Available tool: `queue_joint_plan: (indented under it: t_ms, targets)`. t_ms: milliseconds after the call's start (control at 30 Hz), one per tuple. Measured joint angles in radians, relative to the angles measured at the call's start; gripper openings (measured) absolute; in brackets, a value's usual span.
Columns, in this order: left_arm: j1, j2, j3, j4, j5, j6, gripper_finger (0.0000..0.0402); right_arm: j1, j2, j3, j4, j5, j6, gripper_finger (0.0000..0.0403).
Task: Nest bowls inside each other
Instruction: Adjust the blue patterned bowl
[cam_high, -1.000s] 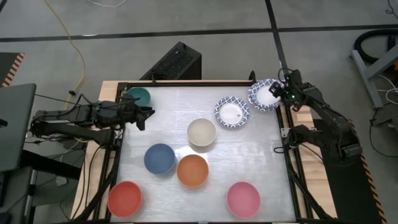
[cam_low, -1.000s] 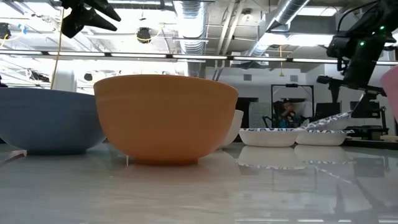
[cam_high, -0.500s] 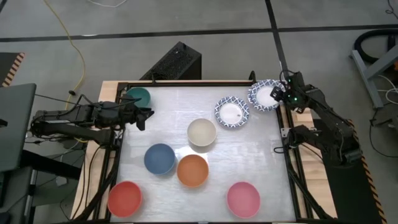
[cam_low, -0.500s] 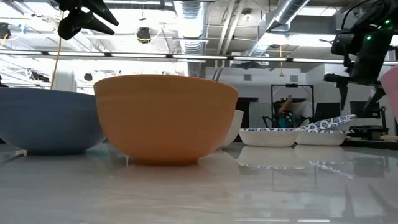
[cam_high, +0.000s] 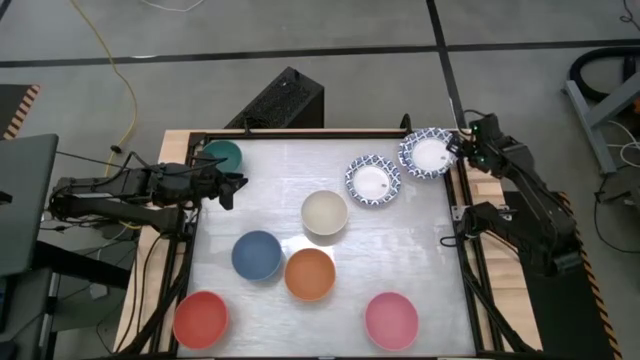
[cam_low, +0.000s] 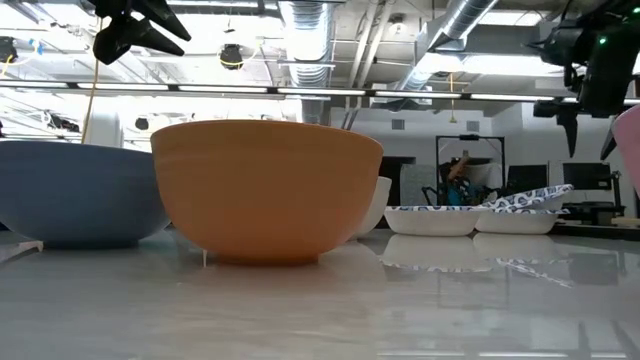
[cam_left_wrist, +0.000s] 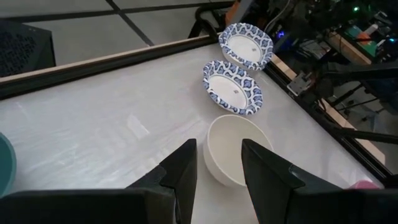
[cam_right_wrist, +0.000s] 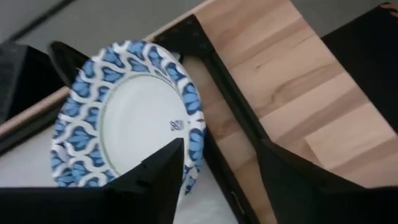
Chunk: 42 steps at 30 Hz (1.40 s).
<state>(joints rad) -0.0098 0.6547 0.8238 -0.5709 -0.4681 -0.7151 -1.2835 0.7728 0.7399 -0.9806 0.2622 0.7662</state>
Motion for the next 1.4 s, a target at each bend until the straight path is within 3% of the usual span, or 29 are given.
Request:
queue_joint_plan:
  t_ms: [433,933,1400]
  targets:
    - [0.000,0.000,0.000,-0.011,-0.002,-0.002,0.0115,0.030,0.181,0.000,0.046,0.031,0.023,0.0154]
    - [0.000,0.000,0.000,-0.021,-0.003,0.000,0.0115,0.051,0.261,-0.001,0.046,0.084,0.051,0.0147]
    - [0.000,0.002,-0.009,-0.018,-0.001,0.012,0.0115,0.139,0.282,-0.002,0.050,0.103,0.103,0.0147]
